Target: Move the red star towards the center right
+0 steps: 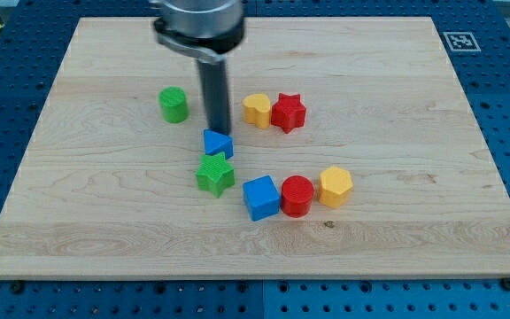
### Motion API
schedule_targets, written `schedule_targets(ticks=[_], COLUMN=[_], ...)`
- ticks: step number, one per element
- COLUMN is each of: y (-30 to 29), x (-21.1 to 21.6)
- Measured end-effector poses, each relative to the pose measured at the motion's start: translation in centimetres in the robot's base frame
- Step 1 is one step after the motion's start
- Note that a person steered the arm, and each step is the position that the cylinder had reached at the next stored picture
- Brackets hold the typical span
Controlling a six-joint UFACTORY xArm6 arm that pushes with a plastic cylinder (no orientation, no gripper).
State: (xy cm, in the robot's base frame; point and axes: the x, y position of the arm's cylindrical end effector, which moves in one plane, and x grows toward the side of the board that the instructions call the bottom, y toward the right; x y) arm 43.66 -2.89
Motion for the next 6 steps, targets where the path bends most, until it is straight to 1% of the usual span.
schedule_targets(ticks=[1,2,3,4,6], y=[2.6,2.6,3.3,3.4,4.0], x=[-2.9,-6.6,-6.7,-4.4,-2.9])
